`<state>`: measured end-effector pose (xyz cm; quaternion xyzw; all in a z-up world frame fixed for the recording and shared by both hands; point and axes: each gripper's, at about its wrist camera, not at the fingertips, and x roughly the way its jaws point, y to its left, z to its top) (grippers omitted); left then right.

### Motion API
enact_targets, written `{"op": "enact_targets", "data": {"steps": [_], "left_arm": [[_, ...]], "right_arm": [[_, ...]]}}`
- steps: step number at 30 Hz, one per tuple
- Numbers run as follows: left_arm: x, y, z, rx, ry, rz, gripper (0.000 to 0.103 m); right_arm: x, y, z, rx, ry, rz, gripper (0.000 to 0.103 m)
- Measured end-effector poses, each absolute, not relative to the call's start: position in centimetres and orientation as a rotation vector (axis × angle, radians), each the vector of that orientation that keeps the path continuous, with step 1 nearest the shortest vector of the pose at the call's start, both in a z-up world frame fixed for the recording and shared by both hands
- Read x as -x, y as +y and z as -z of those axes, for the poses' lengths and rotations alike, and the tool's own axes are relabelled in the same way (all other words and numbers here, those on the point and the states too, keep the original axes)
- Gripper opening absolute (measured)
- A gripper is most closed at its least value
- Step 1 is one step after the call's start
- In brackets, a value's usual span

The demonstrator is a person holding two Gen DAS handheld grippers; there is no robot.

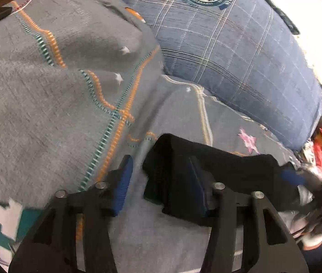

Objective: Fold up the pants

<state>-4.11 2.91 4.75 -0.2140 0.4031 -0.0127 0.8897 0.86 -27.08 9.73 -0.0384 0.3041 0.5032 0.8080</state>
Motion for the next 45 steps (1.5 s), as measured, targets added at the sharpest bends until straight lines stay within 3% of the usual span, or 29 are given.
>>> {"op": "enact_targets", "data": {"steps": [2,5,10,13,16,19,21,23,25,28,32,33,35,38,42,45], "left_arm": [[4.3,1.8,-4.7,0.404,0.855,0.026,0.057],[4.6,1.2,-4.9,0.330,0.852,-0.008,0.057],[5.2,3.3,-5.5,0.463,0.802,0.009,0.057],[5.3,3.8,-5.9,0.468,0.793,0.015,0.057],[5.1,3.5,-5.5,0.450,0.802,0.014,0.057],[4.8,3.1,-5.2,0.433,0.814,0.025,0.057],[4.7,3.1,-5.0,0.435,0.818,0.032,0.057],[4.6,3.3,-5.1,0.455,0.815,0.032,0.057],[4.7,3.7,-5.4,0.473,0.803,0.029,0.057],[4.9,4.2,-5.8,0.499,0.781,0.018,0.057],[4.9,4.1,-5.9,0.493,0.788,0.010,0.057],[4.8,4.0,-5.9,0.490,0.789,0.005,0.057],[4.8,4.0,-6.1,0.489,0.786,0.000,0.057],[5.0,4.4,-6.1,0.499,0.780,-0.005,0.057],[4.3,4.2,-5.6,0.508,0.791,0.015,0.058],[3.4,3.7,-5.4,0.523,0.801,0.040,0.058]], "right_arm": [[0.6,-23.6,-8.2,0.167,0.663,-1.119,0.052],[2.5,-18.7,-5.5,0.320,0.672,-1.152,0.052],[2.5,-14.0,-0.7,0.602,0.658,-1.051,0.049],[-1.9,-16.5,-2.0,0.279,0.751,-1.119,0.038],[-8.7,-21.4,-2.4,-0.224,0.856,-1.059,0.038],[-9.7,-21.9,-1.6,-0.268,0.929,-1.104,0.038],[-8.5,-21.5,-2.4,-0.200,0.893,-1.142,0.040],[-6.9,-20.7,-3.2,-0.119,0.862,-1.171,0.052],[-4.9,-19.7,-3.6,0.016,0.835,-1.194,0.053],[-1.0,-16.9,-2.9,0.343,0.762,-1.146,0.064],[2.8,-14.8,-0.2,0.727,0.565,-1.008,0.066],[2.6,-14.9,-0.3,0.706,0.546,-1.016,0.065],[0.7,-15.1,-0.6,0.633,0.610,-1.010,0.042],[-5.1,-17.3,-1.5,0.267,0.765,-1.064,0.029],[-9.9,-21.4,-0.2,-0.163,0.912,-1.104,0.029],[-9.5,-21.8,0.0,-0.180,0.933,-1.127,0.030]]}}
